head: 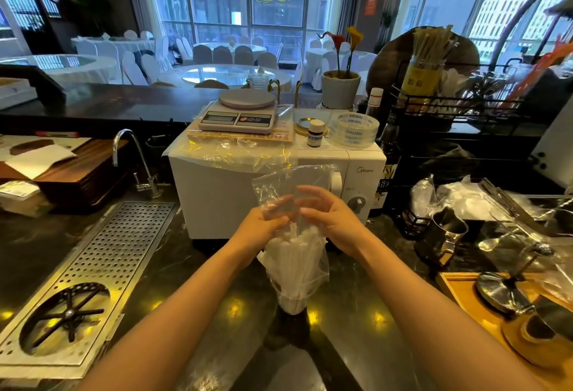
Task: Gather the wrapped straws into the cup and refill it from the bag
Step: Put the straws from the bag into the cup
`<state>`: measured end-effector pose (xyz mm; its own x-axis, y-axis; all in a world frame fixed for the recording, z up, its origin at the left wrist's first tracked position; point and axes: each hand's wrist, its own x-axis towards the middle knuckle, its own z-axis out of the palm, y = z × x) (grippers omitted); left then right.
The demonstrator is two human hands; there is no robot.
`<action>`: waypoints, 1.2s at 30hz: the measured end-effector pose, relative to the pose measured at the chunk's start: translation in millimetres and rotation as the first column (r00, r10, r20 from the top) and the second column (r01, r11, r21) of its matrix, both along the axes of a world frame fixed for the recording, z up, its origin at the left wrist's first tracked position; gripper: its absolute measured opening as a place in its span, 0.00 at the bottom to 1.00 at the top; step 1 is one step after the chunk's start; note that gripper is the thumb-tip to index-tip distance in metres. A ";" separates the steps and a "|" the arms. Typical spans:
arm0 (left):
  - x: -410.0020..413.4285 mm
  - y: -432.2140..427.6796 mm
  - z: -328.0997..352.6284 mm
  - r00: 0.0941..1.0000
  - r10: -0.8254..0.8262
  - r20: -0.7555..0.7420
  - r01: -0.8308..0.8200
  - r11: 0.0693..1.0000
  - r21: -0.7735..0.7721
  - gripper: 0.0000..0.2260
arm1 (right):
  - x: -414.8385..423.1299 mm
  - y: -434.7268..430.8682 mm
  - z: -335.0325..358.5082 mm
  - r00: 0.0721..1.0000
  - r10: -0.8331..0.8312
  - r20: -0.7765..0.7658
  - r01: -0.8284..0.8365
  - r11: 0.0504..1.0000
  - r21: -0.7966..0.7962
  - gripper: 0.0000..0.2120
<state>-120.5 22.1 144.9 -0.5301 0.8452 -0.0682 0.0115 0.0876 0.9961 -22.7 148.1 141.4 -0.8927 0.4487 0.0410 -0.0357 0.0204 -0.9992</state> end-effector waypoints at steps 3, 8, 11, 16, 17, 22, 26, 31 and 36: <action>-1.9 -1.2 3.5 0.999 0.006 -0.039 -0.006 1.000 0.013 0.19 | 2.8 -0.5 4.5 1.000 -0.007 -0.012 0.007 1.000 0.005 0.17; -4.3 -1.0 14.5 0.999 0.019 -0.050 -0.017 0.999 0.047 0.16 | 6.2 0.5 14.4 0.998 -0.037 -0.045 0.037 0.999 0.013 0.18; -4.8 0.3 27.6 0.995 0.016 -0.094 -0.011 0.998 0.056 0.16 | 9.2 2.0 23.3 0.996 -0.052 -0.078 0.054 0.998 0.024 0.17; -1.2 6.4 55.7 0.993 -0.006 -0.116 0.015 0.996 0.084 0.15 | 14.2 7.3 40.8 0.984 -0.092 -0.152 0.092 0.996 -0.011 0.17; 0.2 8.5 61.7 0.993 -0.008 -0.116 0.020 0.995 0.099 0.15 | 15.8 8.4 44.4 0.981 -0.108 -0.160 0.106 0.994 -0.020 0.16; 7.8 21.9 86.9 0.995 -0.005 -0.099 0.023 0.983 0.182 0.14 | 31.0 17.2 57.0 0.967 -0.199 -0.156 0.199 0.980 -0.020 0.12; 19.0 37.9 97.6 0.997 0.004 -0.080 0.014 0.974 0.226 0.13 | 47.8 22.8 57.1 0.941 -0.316 -0.122 0.317 0.948 -0.014 0.19; 33.5 60.1 91.1 0.998 -0.010 -0.066 0.025 0.973 0.228 0.12 | 74.7 29.3 54.3 0.892 -0.443 -0.088 0.447 0.894 0.028 0.14; 47.1 82.4 74.6 1.000 -0.004 -0.018 0.008 0.977 0.215 0.07 | 109.1 39.8 43.8 0.850 -0.526 -0.033 0.527 0.849 0.033 0.09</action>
